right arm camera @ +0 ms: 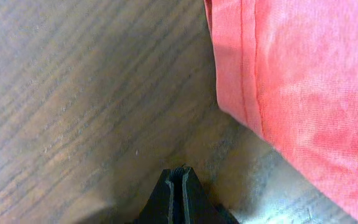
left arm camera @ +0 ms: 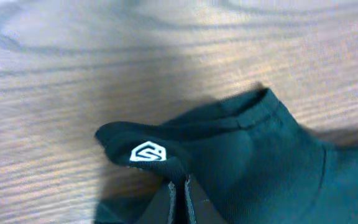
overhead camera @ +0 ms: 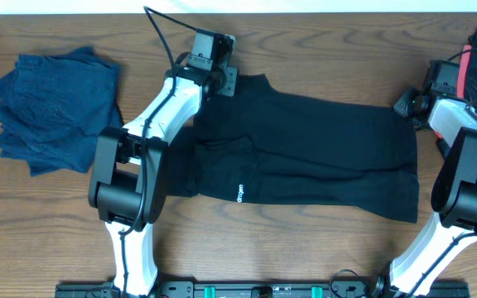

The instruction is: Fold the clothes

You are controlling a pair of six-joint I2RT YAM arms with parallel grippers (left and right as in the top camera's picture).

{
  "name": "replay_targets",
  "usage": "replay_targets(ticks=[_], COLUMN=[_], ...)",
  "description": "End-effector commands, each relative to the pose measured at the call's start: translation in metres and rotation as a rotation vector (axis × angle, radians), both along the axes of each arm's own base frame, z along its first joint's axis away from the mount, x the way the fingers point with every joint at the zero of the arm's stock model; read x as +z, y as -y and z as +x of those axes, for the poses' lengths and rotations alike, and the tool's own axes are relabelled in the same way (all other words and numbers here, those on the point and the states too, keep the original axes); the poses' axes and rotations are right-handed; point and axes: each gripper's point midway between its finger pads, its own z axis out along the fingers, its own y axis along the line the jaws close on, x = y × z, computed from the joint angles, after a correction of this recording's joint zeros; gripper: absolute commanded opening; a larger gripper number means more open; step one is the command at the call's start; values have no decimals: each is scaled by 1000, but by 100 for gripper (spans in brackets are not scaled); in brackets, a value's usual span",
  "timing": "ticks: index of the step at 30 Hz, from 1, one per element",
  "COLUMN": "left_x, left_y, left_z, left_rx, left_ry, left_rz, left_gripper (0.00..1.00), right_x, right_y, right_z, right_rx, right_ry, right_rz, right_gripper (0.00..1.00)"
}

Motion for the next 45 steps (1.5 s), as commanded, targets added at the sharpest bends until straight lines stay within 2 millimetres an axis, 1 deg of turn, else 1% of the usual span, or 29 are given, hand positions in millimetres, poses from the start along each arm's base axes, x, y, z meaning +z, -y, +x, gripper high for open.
replay_targets(ticks=[1,4,6,9,11,13,15,18,22,24,27,31,34,40,45], left_x=[50,56,55,55,58,62,66,67,60,57,54,52,51,48,45], left_y=[-21,-26,-29,-34,-31,-27,-23,-21,-27,-30,-34,-37,-40,-45,-49], left_z=[13,5,-6,-29,-50,-68,-87,-113,-138,-148,-163,-183,-195,-212,-230], left_rx=[54,65,65,67,38,14,-12,-33,-23,-19,-13,-8,-4,0,7], left_ry=[97,73,32,-52,-120,-177,-237,-329,-438,-481,-546,-627,-677,-748,-821], left_rz=[-35,-32,-21,-1,-25,-48,-78,-101,-76,-66,-50,-31,-18,0,17], left_gripper=[6,6,6,6,6,6,6,6,6,6,6,6,6,6,6], right_x=[10,26,34,44,53,62,74,91,109,114,115,112,105,86,78], right_y=[5,3,-1,-8,-10,-12,-18,-26,-35,-39,-39,-40,-40,-40,-42], right_z=[5,3,-4,-25,-40,-49,-58,-80,-109,-123,-141,-155,-166,-190,-197], right_rx=[-27,-23,-19,-20,-28,-29,-3,16,59,95,118,127,128,120,121], right_ry=[-3,-50,-102,-203,-257,-277,-291,-337,-408,-450,-527,-590,-631,-728,-747], right_rz=[20,36,60,107,134,158,180,193,203,207,186,181,183,172,179], right_gripper=[1,1,1,1,1,1,1,1,1,1,1,1,1,1,1])
